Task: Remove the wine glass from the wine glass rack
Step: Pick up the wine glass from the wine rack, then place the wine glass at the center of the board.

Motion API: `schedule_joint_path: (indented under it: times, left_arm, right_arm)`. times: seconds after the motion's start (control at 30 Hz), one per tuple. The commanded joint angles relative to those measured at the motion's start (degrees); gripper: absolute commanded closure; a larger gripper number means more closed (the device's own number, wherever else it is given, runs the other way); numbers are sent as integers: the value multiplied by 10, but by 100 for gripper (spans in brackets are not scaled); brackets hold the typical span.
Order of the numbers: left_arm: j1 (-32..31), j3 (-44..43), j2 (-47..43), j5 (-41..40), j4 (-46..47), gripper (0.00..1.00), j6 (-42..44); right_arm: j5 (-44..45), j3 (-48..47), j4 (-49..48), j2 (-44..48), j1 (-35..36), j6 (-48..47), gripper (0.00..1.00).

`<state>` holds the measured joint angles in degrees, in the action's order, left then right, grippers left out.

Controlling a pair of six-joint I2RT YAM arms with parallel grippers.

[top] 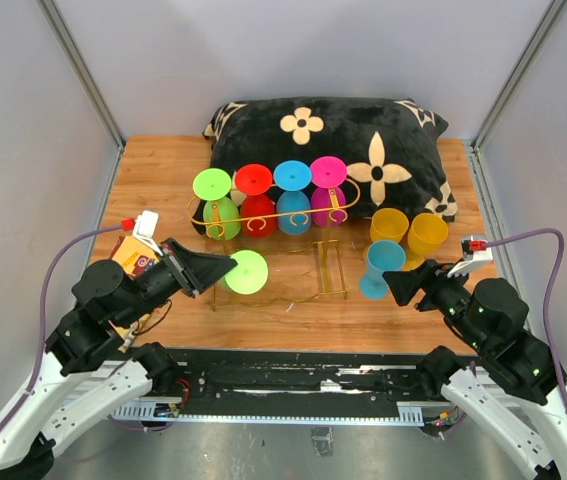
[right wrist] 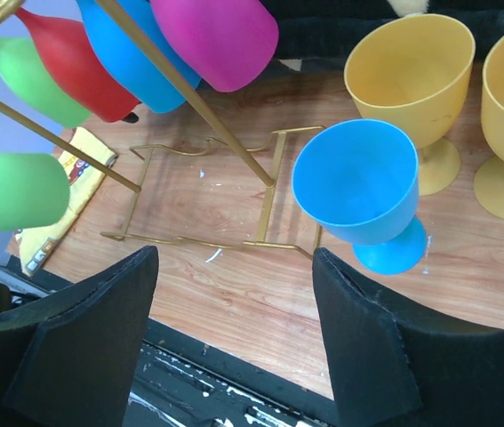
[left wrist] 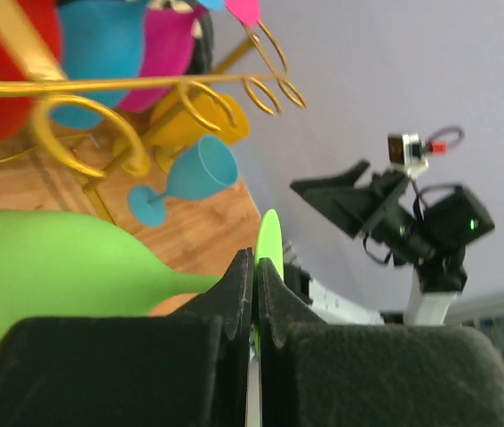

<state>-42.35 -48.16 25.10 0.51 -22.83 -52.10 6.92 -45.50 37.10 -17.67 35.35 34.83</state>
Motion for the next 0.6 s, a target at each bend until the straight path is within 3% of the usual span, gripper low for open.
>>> schedule_joint_path:
  times: [0.0,0.13,0.23,0.37,0.5,0.57]
  left_arm:
    - [4,-26,36,207,32,100,100]
    - [3,-42,99,318,32,99,130]
    - [-20,-55,121,330,37,100,153]
    - [-114,-63,163,280,73,99,174]
    - [-258,-107,241,147,79,100,228]
    - [-279,-101,254,111,125,99,231]
  right_arm:
    - [-40,-8,-40,9,7,5,29]
    - [-121,3,-91,6,8,2,29]
    - [-200,7,-134,-4,8,3,29]
    - [-295,3,-182,-26,7,9,29]
    - [-351,-7,-206,-46,8,15,30]
    - [-368,-12,-208,-50,8,13,30]
